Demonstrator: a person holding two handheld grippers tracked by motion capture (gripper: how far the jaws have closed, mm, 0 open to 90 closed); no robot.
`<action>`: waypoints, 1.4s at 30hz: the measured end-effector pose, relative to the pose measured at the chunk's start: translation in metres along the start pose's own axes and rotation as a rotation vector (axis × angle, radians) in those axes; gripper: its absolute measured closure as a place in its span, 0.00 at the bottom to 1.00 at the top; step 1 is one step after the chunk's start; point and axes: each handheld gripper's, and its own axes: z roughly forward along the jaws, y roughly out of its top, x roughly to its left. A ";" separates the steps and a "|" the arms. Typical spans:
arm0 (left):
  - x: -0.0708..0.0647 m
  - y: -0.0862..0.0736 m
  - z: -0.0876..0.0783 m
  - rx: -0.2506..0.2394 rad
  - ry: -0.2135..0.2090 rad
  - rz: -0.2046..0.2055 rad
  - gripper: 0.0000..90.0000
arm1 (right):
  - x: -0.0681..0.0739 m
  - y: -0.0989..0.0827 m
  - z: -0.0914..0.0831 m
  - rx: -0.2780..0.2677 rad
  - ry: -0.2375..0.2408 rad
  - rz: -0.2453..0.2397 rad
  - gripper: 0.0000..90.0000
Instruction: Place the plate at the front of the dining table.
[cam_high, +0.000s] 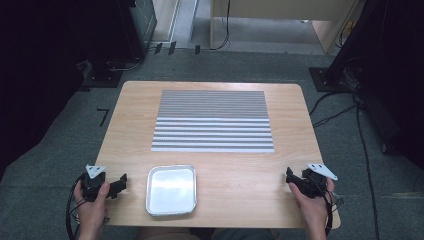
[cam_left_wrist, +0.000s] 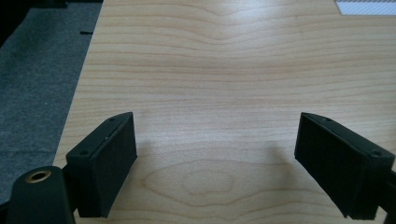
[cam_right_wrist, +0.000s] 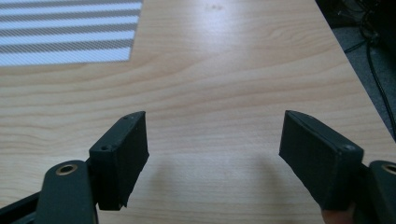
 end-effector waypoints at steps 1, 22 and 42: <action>-0.001 0.000 -0.001 -0.003 -0.002 -0.003 0.14 | 0.002 0.001 -0.001 -0.006 0.000 0.001 0.26; -0.026 0.002 -0.021 -0.033 -0.109 0.004 0.15 | 0.068 0.010 -0.018 -0.054 0.127 -0.010 0.28; -0.033 0.008 -0.035 -0.037 -0.330 -0.015 0.36 | 0.155 0.010 -0.024 -0.039 0.229 -0.123 0.29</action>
